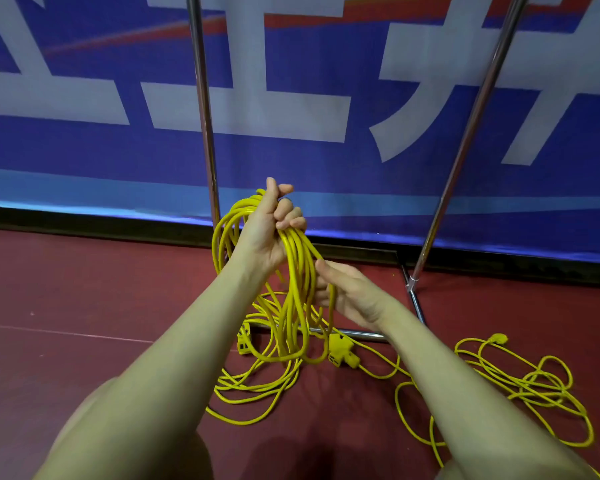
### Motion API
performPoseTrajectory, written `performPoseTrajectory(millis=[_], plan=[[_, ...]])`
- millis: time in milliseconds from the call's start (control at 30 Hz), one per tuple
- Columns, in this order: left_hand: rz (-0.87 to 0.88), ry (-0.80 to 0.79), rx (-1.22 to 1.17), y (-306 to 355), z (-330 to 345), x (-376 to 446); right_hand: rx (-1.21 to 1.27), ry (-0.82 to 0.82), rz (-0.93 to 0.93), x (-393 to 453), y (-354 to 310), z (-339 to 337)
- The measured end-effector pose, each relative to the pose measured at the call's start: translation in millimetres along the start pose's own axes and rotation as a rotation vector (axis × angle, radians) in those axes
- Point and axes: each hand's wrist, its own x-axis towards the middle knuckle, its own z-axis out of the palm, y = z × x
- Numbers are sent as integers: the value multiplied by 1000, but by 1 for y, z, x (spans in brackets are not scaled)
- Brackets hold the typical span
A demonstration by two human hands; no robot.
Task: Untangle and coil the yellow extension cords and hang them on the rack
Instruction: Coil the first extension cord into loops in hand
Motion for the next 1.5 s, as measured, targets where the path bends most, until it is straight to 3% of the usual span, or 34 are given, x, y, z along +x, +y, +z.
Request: performPoseTrajectory(millis=[233,533,733,833,1100,1333,1500], plan=[[14,46,-20,-5,5,1,21,-176,74,-10,-9,2],[18,118,-91,0,0,12,95,-289,122,-15,-9,-2],[26,188,-137,15,-10,24,-192,-216,156,-23,-10,-16],[38,222,-175,22,-17,27,-321,-99,125,-22,-8,-25],[25,284,-289,31,-27,30,-253,264,25,-11,0,-37],[6,290,-265,37,-24,27,-423,122,124,-14,6,-48],[27,326,-339,44,-31,30,-293,235,-19,-12,8,-41]])
